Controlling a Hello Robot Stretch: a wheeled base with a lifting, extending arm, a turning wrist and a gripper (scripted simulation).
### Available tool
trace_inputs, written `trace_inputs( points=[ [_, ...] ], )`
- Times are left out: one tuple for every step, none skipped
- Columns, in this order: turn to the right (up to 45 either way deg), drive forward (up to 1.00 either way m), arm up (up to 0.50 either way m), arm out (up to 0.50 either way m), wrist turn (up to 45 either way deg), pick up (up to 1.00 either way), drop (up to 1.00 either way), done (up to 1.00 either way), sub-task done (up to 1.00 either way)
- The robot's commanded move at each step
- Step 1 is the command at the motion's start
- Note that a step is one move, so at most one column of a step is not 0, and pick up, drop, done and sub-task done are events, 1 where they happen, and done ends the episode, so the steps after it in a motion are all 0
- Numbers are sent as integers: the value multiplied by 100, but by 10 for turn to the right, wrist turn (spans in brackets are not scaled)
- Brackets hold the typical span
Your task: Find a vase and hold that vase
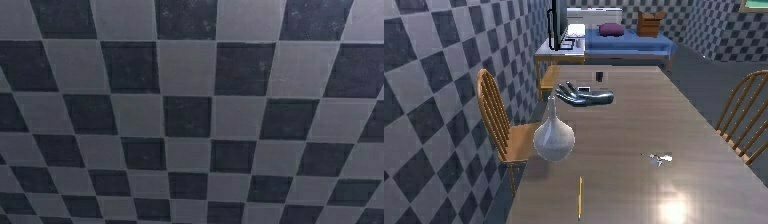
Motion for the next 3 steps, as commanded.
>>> trace_inputs(
  points=[
    [0,0,50,0,0,0,0,0,0],
    [0,0,38,0,0,0,0,0,0],
    [0,0,0,34,0,0,0,0,0]
  ],
)
